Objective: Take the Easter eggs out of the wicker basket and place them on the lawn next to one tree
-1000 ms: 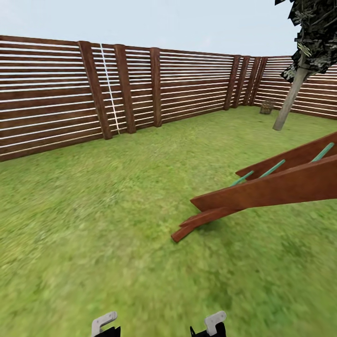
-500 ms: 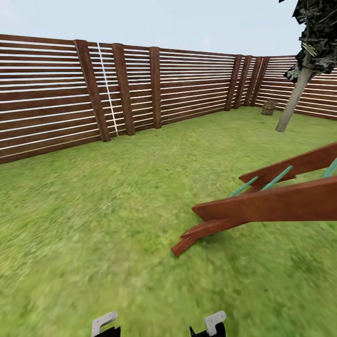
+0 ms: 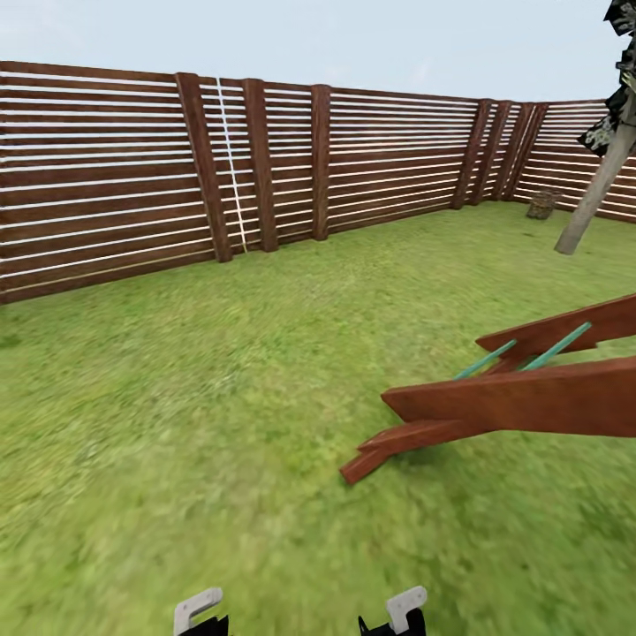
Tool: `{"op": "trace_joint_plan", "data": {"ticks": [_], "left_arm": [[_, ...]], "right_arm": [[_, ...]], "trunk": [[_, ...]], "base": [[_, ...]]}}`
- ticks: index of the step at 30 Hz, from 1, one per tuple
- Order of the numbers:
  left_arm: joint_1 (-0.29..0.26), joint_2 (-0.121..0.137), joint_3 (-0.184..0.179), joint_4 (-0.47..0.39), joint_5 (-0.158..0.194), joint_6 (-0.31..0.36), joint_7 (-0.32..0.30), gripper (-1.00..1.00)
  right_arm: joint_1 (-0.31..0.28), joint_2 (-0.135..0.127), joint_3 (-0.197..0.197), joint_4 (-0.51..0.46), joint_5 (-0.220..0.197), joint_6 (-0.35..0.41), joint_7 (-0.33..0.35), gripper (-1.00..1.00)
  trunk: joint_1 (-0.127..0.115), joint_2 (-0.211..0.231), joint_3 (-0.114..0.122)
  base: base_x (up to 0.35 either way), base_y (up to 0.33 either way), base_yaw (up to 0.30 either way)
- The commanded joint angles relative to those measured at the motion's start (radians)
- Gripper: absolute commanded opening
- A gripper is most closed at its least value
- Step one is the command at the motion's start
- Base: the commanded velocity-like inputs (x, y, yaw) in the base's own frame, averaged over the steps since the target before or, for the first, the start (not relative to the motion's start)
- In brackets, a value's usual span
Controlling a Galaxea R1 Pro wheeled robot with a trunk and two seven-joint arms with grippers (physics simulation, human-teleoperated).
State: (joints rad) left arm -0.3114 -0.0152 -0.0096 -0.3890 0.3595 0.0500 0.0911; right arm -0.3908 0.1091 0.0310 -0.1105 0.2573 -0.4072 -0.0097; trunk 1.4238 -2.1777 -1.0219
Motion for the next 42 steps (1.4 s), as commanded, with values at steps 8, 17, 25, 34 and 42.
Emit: {"op": "trace_joint_plan", "data": {"ticks": [8, 17, 25, 34, 42], "left_arm": [[0.0, 0.0, -0.001, -0.002, 0.006, 0.005, 0.005, 1.0], [0.0, 0.0, -0.001, -0.002, 0.006, 0.005, 0.005, 1.0], [0.0, 0.006, 0.002, -0.002, 0.012, 0.004, 0.006, 1.0], [0.0, 0.009, 0.008, -0.002, 0.031, 0.004, 0.004, 1.0], [0.0, 0.008, 0.008, -0.002, 0.032, 0.004, 0.004, 1.0]], "right_arm": [[0.0, 0.0, 0.003, 0.0, 0.001, -0.002, -0.001, 1.0], [0.0, 0.0, 0.003, 0.001, 0.002, -0.002, -0.001, 1.0], [0.0, 0.001, 0.004, 0.001, 0.003, -0.003, -0.001, 1.0], [0.0, 0.001, 0.004, 0.001, 0.007, -0.002, -0.001, 1.0], [0.0, 0.001, 0.004, 0.002, 0.008, -0.002, -0.001, 1.0]], "trunk": [[0.0, 0.0, -0.006], [0.0, 0.0, -0.011], [0.0, 0.0, -0.015], [0.0, 0.0, -0.016], [0.0, 0.0, -0.016]], "base": [[0.0, 0.0, 0.264], [0.0, 0.0, 0.27], [0.079, 0.075, 0.244], [0.22, 0.21, 0.024], [0.244, 0.211, 0.034]]}}
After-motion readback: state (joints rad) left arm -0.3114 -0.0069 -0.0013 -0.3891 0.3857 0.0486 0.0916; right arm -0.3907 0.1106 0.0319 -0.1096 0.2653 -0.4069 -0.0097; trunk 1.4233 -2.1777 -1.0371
